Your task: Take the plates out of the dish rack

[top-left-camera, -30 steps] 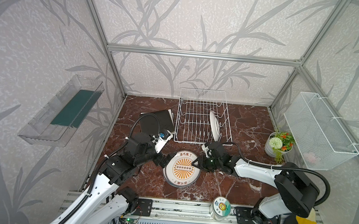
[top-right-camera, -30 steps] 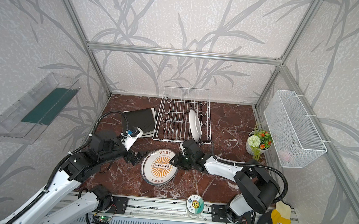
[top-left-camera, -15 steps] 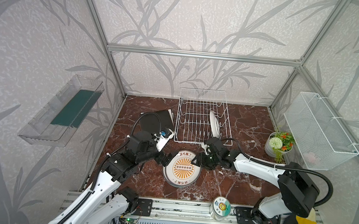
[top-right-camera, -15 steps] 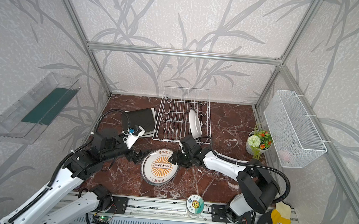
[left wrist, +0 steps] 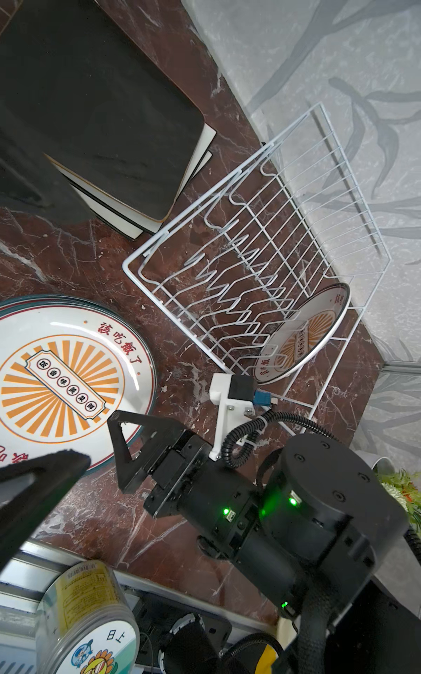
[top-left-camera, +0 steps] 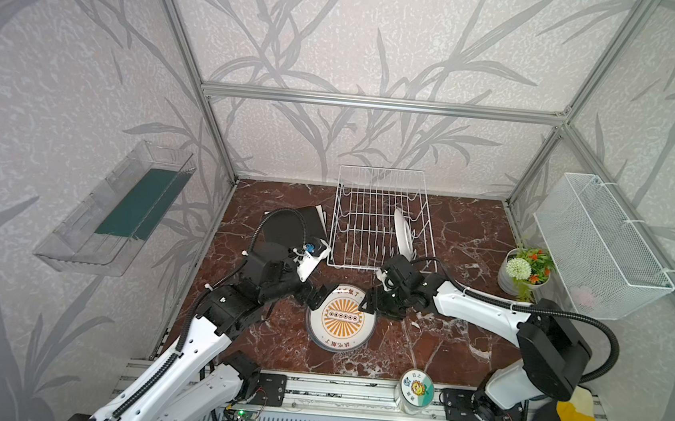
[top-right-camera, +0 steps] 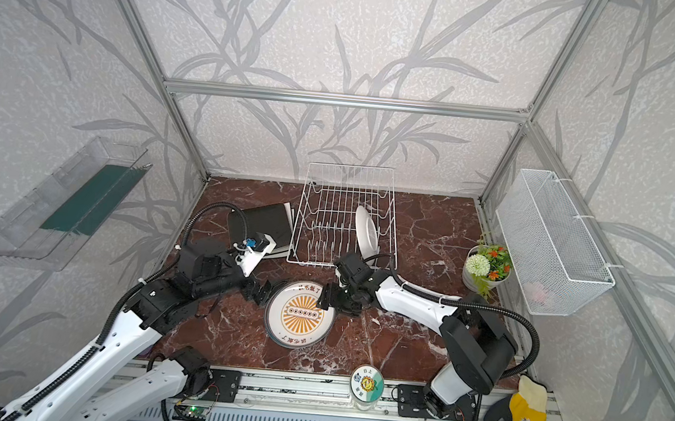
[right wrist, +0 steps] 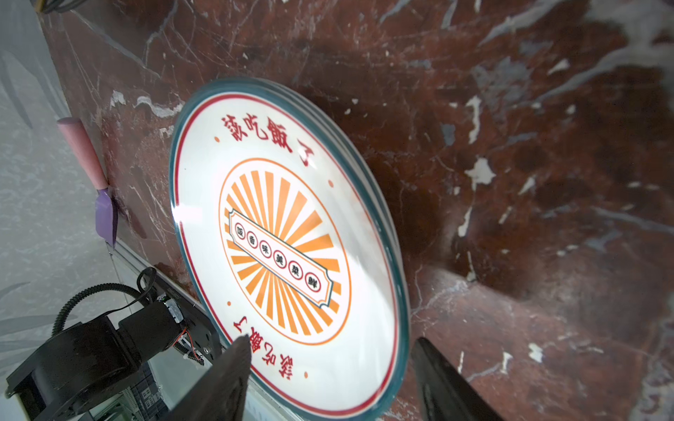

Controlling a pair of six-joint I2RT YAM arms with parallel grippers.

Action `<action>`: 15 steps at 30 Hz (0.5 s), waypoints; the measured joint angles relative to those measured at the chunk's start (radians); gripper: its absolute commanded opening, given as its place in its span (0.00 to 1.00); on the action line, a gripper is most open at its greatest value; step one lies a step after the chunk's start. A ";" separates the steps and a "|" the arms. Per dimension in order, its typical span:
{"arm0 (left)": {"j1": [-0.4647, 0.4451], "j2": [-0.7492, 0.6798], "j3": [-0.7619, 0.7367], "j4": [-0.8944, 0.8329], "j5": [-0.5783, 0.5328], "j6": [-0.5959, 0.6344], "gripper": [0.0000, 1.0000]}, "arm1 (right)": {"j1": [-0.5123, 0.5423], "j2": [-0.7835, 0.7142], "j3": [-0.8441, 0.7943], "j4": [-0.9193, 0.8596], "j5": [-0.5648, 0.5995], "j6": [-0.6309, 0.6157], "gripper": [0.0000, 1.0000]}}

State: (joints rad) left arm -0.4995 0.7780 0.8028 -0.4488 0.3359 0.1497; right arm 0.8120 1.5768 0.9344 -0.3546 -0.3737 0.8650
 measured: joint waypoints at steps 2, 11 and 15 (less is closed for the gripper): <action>0.000 0.005 0.000 0.017 0.006 -0.008 0.99 | 0.000 -0.001 0.005 -0.017 0.001 -0.010 0.77; 0.001 0.057 0.008 0.111 0.007 -0.069 0.99 | 0.000 -0.071 0.043 -0.096 0.064 -0.111 0.85; 0.002 0.098 0.047 0.151 -0.002 -0.116 0.99 | 0.000 -0.184 0.045 -0.128 0.146 -0.193 0.88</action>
State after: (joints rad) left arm -0.4980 0.8757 0.8501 -0.2977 0.3340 0.0341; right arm 0.8116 1.3926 0.9794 -0.4828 -0.2279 0.6720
